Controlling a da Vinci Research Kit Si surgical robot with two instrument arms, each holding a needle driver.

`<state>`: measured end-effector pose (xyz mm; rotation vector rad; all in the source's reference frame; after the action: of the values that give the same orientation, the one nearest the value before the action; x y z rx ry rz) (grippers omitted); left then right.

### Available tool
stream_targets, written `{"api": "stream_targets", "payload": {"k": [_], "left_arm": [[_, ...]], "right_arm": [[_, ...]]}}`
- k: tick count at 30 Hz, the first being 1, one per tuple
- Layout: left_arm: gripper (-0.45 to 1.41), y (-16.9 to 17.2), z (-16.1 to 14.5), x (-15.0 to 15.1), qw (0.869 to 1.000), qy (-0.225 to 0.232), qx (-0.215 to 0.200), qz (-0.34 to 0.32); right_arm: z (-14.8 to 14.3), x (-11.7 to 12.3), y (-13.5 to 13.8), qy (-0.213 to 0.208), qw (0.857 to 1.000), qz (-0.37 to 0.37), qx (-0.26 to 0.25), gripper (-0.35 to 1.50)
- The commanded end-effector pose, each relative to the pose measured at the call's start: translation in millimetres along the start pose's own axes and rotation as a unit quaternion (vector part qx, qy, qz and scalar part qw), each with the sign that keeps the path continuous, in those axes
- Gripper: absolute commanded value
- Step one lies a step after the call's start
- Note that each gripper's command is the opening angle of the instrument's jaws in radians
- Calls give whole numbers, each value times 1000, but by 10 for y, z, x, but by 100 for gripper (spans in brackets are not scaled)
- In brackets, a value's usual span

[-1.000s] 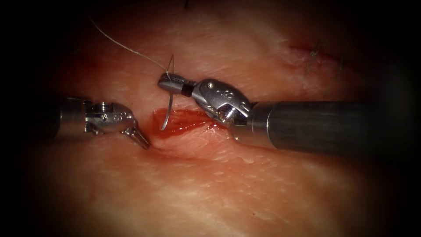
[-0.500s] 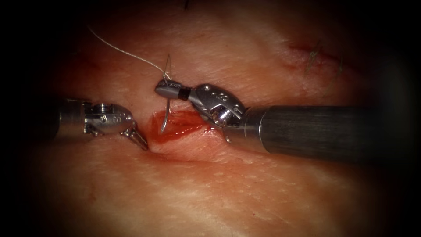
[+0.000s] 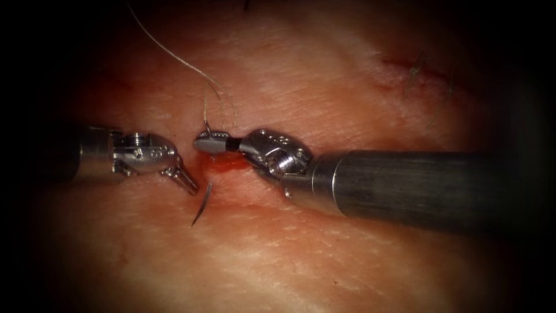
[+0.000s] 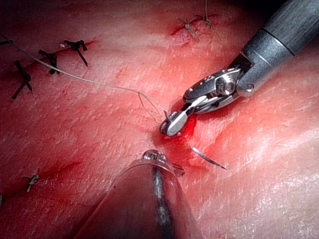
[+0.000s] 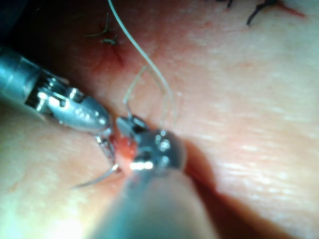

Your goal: Wound Closure

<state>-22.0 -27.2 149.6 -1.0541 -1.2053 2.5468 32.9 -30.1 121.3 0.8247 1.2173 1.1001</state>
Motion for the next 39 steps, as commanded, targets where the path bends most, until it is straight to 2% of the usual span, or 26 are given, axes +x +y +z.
{"api": "stream_targets", "payload": {"k": [1,4,5,7,9,10,11,12,13,14,15,16,18,21,22,24,27,28,29,31,33,34,37,38,39], "left_arm": [[-45,-3,9,-1,1000,0,-1,0],[-45,-3,9,-1,1000,0,-1,0],[-45,-3,9,-1,1000,0,-1,0],[-45,-2,9,-1,1000,0,-1,0],[-45,-2,9,-1,1000,0,-1,0],[-45,-2,9,-1,1000,0,-1,0],[-45,-2,9,-1,1000,0,-1,0],[-45,-2,9,-1,1000,0,-1,0],[-45,-2,9,-1,1000,0,-1,0],[-45,-2,9,-1,1000,0,0,0],[-45,-1,9,-1,1000,1,3,0],[-45,-1,8,-1,1000,2,7,0],[-45,-1,7,-1,1000,8,16,0],[-45,2,1,-1,999,25,36,19],[-45,2,1,-1,999,25,36,19],[-42,6,-4,-1,997,44,58,36],[-18,13,-8,3,986,91,105,87],[-18,13,-8,3,986,91,105,87],[-8,17,-7,4,978,112,129,116],[-8,19,-7,3,975,117,138,126],[9,26,-5,2,966,125,170,150],[9,26,-5,2,966,125,170,150],[34,31,-3,3,954,139,195,178],[39,34,-1,4,949,151,197,195],[39,34,-1,4,949,151,197,195]], "right_arm": [[8,6,1,9,999,38,-6,-35],[7,12,2,33,998,47,-14,-30],[7,15,2,40,998,43,-19,5],[3,18,4,38,999,12,-27,-35],[1,22,7,29,999,-16,-39,-35],[1,21,8,32,999,-16,-40,-5],[1,21,8,32,999,-16,-40,-5],[3,19,9,37,998,-17,-39,52],[3,19,9,37,998,-17,-39,52],[8,19,8,38,998,-17,-40,116],[11,20,6,39,998,-16,-41,131],[13,21,5,39,998,-18,-42,138],[13,23,4,40,998,-26,-43,143],[10,26,2,37,992,-107,-47,138],[10,26,2,37,992,-107,-47,138],[5,26,2,35,985,-162,-49,133],[-10,30,6,32,982,-182,-47,130],[-10,30,6,32,982,-182,-47,130],[-21,30,8,31,982,-182,-44,128],[-26,30,9,28,982,-182,-43,128],[-45,29,9,11,983,-177,-41,128],[-45,29,9,11,983,-177,-41,128],[-62,32,9,-10,983,-177,-43,130],[-72,33,9,-23,983,-177,-44,130],[-72,33,9,-23,983,-177,-44,130]]}}
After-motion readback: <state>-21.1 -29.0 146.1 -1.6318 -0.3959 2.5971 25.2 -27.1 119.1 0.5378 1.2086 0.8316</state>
